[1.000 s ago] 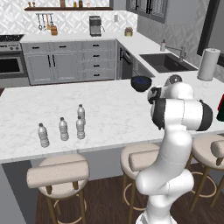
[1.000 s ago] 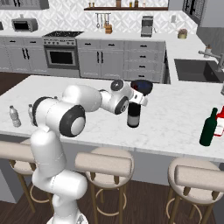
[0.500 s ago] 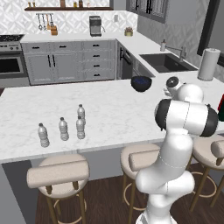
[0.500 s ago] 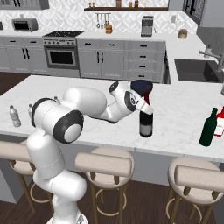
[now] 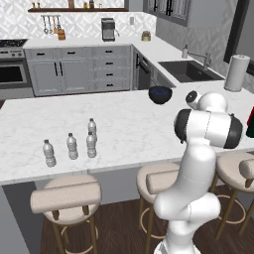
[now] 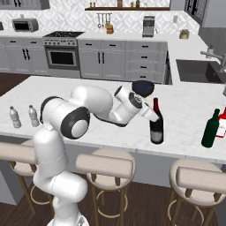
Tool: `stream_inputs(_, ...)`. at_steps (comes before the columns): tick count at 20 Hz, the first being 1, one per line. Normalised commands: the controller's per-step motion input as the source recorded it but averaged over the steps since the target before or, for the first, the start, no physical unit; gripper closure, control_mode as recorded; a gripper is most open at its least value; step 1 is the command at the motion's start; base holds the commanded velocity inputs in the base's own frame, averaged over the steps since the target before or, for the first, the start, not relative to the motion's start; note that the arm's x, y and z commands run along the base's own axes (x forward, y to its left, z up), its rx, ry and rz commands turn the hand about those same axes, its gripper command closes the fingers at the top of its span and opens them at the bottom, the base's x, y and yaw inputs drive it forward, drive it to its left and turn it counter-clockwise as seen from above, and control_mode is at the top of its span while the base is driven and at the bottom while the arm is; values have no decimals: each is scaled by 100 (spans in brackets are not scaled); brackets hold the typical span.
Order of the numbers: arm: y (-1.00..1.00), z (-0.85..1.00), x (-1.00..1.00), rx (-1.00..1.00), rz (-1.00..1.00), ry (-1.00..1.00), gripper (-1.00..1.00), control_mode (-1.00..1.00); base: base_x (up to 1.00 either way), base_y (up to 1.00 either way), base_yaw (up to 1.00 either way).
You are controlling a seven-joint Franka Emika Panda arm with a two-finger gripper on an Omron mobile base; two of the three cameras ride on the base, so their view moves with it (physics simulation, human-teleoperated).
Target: Move the plastic bottles in the middle to the plastics group, and the glass bottles in the middle to the glass group.
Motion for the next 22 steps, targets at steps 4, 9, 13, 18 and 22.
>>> stream_inputs(4,-57,24,6,0,-16,6,100,-100,0,0,0)
stream_inputs(9,-60,17,3,0,-11,1,100,-100,0,0,0)
stream_inputs(13,-59,3,19,1,-4,0,100,-100,0,0,0)
stream_inputs(18,-51,0,25,6,0,-2,100,-100,0,0,0)
stream_inputs(22,-41,-3,19,4,0,0,100,-100,0,0,0)
